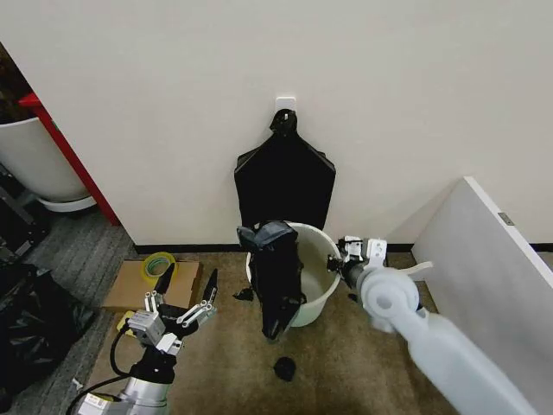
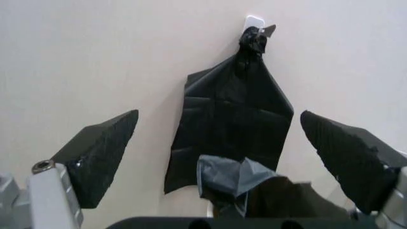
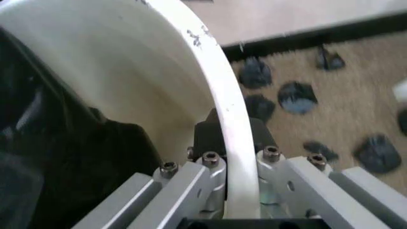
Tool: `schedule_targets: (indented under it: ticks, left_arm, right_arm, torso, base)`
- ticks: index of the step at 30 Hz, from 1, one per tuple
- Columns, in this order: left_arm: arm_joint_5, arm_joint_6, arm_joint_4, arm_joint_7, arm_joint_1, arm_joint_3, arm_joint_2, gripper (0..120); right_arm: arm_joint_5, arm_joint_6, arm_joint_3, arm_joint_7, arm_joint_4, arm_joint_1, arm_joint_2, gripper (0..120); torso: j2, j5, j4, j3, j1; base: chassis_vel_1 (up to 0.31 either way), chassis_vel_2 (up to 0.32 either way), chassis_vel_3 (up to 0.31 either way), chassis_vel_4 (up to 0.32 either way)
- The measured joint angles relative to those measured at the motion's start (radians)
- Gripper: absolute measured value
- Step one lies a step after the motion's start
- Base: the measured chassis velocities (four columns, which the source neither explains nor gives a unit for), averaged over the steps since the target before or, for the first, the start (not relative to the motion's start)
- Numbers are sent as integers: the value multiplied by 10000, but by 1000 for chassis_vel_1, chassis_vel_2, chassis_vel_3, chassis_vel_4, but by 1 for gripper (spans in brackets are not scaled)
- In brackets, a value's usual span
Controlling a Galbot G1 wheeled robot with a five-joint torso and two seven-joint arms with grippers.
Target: Place the garbage bag over the trash bin.
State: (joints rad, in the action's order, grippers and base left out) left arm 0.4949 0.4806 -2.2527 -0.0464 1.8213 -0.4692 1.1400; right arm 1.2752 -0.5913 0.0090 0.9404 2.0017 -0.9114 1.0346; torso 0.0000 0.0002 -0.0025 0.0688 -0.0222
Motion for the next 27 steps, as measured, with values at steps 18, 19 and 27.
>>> schedule_targets:
  ticks: [18, 19, 27]
  left_arm:
    - [-108, -277, -50, 89, -206, 215, 88, 100]
    - [-121, -313, -72, 99, -232, 236, 89, 100]
    - [-228, -374, -103, 143, -239, 371, 195, 100]
  right_arm:
    - [-539, 480, -174, 202, -156, -550, 775, 0]
    - [-567, 486, -164, 122, -171, -574, 775, 0]
    - [-1412, 449, -134, -874, -167, -718, 555, 18]
  torso:
    - [0, -2, 0, 0, 0]
    - [0, -2, 0, 1, 0]
    - [0, 0, -1, 0, 0]
  base:
    - [0, 0, 0, 0]
    - [0, 0, 0, 0]
    - [0, 0, 0, 0]
